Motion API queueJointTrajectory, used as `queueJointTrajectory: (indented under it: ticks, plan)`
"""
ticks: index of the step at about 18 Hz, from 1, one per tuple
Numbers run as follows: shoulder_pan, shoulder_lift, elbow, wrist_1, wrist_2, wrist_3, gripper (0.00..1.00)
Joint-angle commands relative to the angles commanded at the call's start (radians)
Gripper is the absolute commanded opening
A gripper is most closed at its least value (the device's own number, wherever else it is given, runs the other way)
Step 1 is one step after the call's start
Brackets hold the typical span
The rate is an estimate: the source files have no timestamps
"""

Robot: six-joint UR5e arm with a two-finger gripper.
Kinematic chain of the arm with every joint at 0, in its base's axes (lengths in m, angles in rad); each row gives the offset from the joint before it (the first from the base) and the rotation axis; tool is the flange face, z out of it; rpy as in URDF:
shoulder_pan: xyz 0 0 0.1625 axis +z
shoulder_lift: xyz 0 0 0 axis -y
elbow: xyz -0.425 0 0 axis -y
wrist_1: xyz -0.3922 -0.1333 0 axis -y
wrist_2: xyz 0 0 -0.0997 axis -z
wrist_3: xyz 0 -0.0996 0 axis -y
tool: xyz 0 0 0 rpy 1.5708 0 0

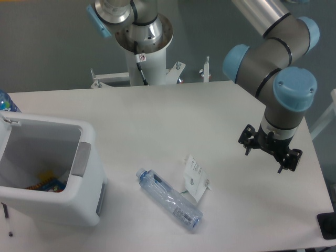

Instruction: Place the trash in the trash can

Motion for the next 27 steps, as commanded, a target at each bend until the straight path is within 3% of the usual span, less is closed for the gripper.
queueJointTrajectory:
  ticks: [11,16,19,24,27]
  plan:
    - [-0.017,0.003,0.000,0.003,0.002,-0.005,1.00]
    - [-0.034,0.025,-0.043,0.009,-0.015,-0.067,1.00]
    - [-0.049,0.025,-0.072,0.054,-0.041,-0.147,1.00]
    - [-0.077,0.061,-0.199,0.211,-0.064,-0.255,1.00]
    - [-0.087,0.067,-0.238,0.244,-0.064,-0.287,1.00]
